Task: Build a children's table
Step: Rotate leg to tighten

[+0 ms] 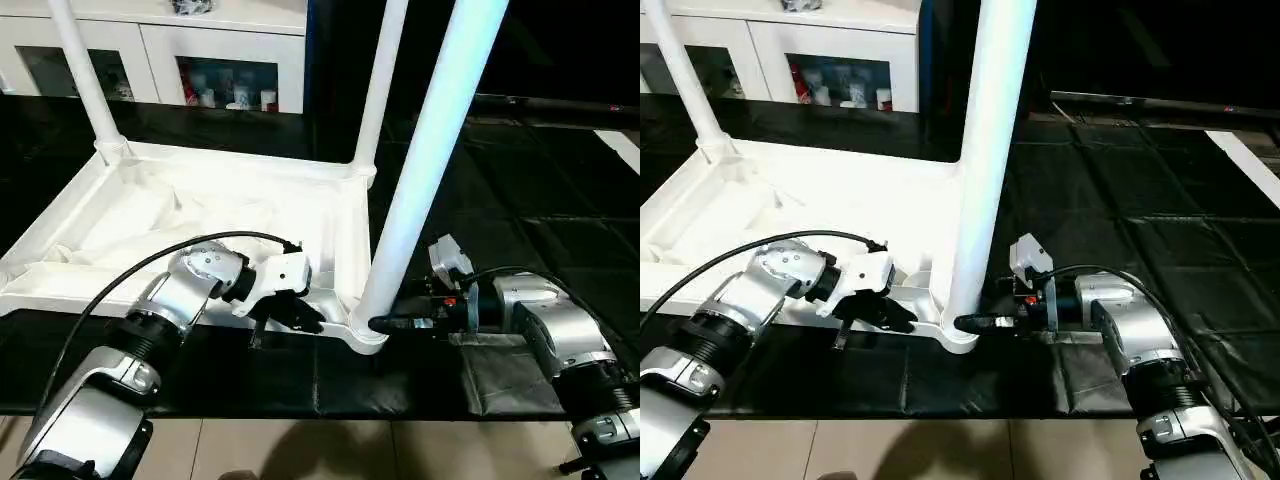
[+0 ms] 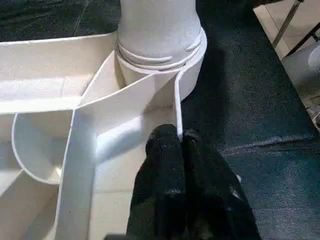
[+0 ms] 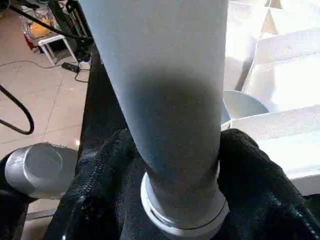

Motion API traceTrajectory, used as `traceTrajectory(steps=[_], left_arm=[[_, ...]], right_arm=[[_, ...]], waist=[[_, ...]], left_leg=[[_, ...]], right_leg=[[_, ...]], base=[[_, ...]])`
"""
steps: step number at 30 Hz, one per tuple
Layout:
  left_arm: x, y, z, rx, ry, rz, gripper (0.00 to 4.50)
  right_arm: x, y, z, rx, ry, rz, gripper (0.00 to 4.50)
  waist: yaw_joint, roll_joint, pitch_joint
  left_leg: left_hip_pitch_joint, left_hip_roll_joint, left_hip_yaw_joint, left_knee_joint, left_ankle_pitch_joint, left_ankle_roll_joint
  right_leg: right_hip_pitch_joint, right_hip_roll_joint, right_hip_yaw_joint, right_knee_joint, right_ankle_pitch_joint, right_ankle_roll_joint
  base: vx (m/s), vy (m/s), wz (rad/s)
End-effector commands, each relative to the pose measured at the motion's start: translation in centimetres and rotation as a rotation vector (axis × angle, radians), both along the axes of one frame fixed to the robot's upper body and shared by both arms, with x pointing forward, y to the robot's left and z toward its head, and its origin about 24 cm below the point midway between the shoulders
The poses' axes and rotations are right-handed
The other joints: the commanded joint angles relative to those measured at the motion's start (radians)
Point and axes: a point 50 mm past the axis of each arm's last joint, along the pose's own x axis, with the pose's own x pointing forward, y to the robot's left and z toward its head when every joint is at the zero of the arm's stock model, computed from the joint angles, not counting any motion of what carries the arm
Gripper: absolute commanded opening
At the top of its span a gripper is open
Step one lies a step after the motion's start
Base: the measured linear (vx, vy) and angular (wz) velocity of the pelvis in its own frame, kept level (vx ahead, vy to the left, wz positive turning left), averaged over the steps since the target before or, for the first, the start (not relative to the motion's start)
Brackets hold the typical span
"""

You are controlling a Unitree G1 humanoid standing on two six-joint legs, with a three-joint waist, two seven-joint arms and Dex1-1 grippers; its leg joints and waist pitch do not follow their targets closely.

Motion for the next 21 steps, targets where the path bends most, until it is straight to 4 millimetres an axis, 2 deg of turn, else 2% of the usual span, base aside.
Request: traceTrajectory(steps=[1,5,16,21], left_arm=[[-0.9,-0.6,-0.7,0.041,0.016,-0.084,0.00],[-0.9,-0.6,-0.8,0.043,0.018,-0.083,0.00],[-0.8,-0.7,-0.8,0.046,0.017,-0.069,0.00],[-0.4,-0.9,-1.0,0.016,0.034,0.020,0.00]], right_arm=[[0.1,-0.2,0.4,-0.010,0.001,0.025,2.41],[0.0,-0.1,0.2,-0.005,0.008,0.027,2.04],[-0.7,0.5,-0.4,0.015,0.032,0.039,1.96],[-1.4,1.2,-1.3,0.065,0.067,-0.022,1.96]], waist=[[-0.003,0.004,-0.073],[-0.003,0.004,-0.073],[-0.001,0.004,-0.075],[0.002,0.007,-0.071]], left_leg=[[-0.005,0.069,-0.019,-0.059,-0.003,0.077],[-0.007,0.068,-0.019,-0.058,-0.003,0.077],[-0.005,0.069,-0.019,-0.057,-0.003,0.074],[-0.003,0.071,-0.019,-0.059,-0.013,0.072]], right_leg=[[0.069,-0.105,0.085,-0.063,-0.167,-0.111],[0.070,-0.106,0.084,-0.062,-0.154,-0.117],[0.071,-0.105,0.085,-0.059,-0.143,-0.121],[0.068,-0.108,0.085,-0.065,-0.163,-0.117]], base=[[0.000,0.000,0.00],[0.000,0.000,0.00],[0.000,0.000,0.00],[0.000,0.000,0.00]])
